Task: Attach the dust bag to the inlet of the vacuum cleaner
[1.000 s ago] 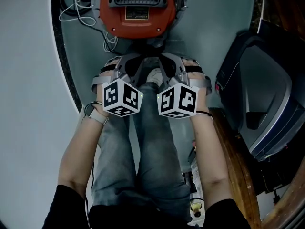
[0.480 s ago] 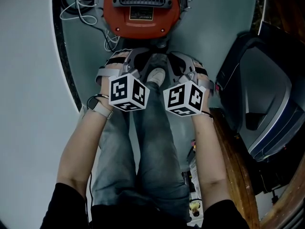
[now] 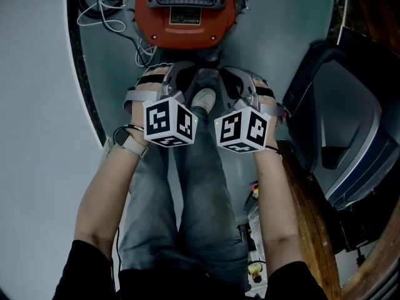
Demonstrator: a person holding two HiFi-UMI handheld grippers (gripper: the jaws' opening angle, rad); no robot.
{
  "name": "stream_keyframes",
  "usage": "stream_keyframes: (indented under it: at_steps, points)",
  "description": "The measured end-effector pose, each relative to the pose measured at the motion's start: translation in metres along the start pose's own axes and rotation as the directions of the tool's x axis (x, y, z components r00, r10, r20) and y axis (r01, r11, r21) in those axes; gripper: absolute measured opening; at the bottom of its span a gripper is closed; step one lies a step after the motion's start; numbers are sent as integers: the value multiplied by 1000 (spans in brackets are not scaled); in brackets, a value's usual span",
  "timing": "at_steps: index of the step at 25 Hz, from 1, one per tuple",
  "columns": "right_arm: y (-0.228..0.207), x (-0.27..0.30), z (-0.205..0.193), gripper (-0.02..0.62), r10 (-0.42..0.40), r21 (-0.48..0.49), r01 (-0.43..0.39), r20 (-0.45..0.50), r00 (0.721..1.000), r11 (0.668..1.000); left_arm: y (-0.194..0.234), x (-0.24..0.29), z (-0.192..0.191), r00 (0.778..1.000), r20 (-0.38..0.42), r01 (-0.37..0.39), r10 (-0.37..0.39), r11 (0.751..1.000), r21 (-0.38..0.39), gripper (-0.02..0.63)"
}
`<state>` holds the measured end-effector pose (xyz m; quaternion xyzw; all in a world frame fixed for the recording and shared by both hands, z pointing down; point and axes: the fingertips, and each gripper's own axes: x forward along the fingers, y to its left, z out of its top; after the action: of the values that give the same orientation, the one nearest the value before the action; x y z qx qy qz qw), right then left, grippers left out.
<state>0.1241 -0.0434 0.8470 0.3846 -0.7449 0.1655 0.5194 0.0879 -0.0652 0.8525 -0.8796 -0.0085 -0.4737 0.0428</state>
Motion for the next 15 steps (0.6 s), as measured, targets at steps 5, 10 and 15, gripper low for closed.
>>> stream_keyframes:
  at_steps: [5, 10, 15]
  points:
    - [-5, 7, -8, 43, -9, 100, 10, -10, 1000, 995, -3, 8, 1, 1000, 22, 21, -20, 1000, -18, 26]
    - [-2, 4, 8, 43, 3, -37, -4, -11, 1000, 999, -1, 2, -10, 1000, 12, -21, 22, 996, -82, 26]
    - [-2, 1, 14, 42, 7, -88, -9, -15, 1000, 996, 0, -4, -11, 999, 4, -41, 42, 997, -69, 25]
